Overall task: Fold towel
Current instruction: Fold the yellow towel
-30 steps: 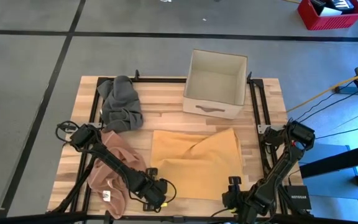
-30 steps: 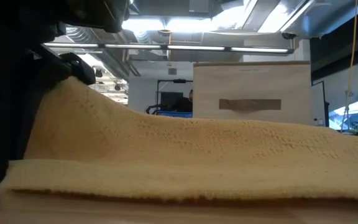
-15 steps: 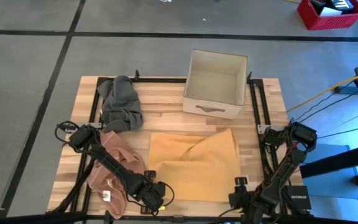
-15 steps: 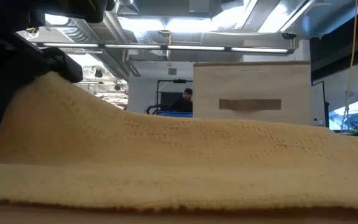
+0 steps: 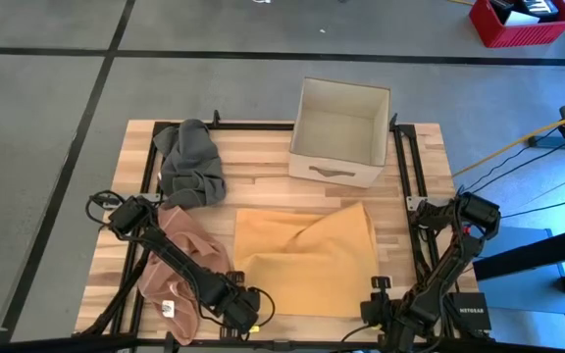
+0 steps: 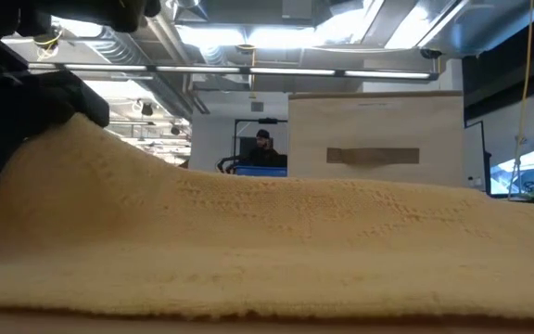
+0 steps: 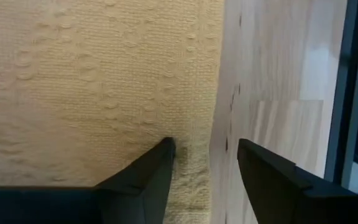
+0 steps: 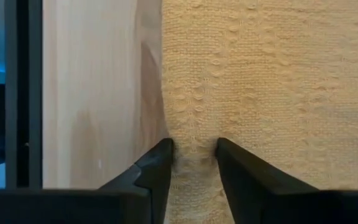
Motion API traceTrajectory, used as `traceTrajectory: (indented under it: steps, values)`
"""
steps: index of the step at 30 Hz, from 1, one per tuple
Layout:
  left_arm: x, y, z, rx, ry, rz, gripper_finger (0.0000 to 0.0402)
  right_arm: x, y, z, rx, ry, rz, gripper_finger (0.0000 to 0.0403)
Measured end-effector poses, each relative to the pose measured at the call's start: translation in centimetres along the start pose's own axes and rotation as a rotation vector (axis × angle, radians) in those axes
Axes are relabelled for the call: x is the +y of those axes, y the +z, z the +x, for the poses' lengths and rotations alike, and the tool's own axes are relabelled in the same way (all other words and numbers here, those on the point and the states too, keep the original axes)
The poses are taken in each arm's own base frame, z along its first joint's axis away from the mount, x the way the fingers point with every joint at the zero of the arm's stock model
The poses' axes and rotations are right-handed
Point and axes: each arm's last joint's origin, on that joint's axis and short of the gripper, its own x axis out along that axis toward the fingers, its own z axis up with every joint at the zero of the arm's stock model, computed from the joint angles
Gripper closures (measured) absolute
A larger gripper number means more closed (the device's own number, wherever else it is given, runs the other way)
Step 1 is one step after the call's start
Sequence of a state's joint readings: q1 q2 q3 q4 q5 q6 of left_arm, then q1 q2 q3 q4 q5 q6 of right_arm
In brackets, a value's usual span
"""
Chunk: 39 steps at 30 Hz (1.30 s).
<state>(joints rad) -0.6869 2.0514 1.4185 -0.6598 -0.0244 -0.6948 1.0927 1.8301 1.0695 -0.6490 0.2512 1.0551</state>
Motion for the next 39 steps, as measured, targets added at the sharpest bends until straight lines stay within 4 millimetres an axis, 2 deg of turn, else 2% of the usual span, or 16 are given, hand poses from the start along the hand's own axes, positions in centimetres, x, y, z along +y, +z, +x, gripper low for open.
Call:
traceTrajectory:
  steps: [4, 8, 17, 21, 28, 35, 39]
  values:
    - [-0.1, -0.2, 0.1, -0.011, 0.019, 0.043, 0.0226, -0.1, 0.0, 0.0, 0.004, -0.009, 0.009, 0.0244]
    - [0.4, -0.6, 0.3, -0.025, 0.076, 0.063, 0.0245, -0.1, -0.1, 0.0, 0.004, -0.01, 0.009, 0.0232]
    - [0.8, -0.7, 0.5, -0.039, 0.124, 0.055, 0.0357, 0.0, 0.0, 0.0, 0.003, -0.003, 0.012, 0.0263]
    - [0.7, -0.8, 0.5, -0.044, 0.132, 0.06, 0.0393, 0.0, 0.0, 0.0, 0.009, 0.0, -0.01, 0.0274]
    - [0.5, -0.8, 0.0, -0.06, 0.12, 0.03, 0.0382, 0.5, 0.4, -0.5, 0.002, 0.016, -0.013, 0.0314]
    - [0.1, -0.6, -2.4, -0.117, 0.078, 0.014, 0.0387, 1.7, 1.8, -2.9, -0.017, 0.017, -0.084, 0.0392]
    - [0.1, -0.6, -3.7, -0.139, 0.061, 0.007, 0.0398, 1.9, 2.6, -4.6, -0.051, -0.052, -0.097, 0.0384]
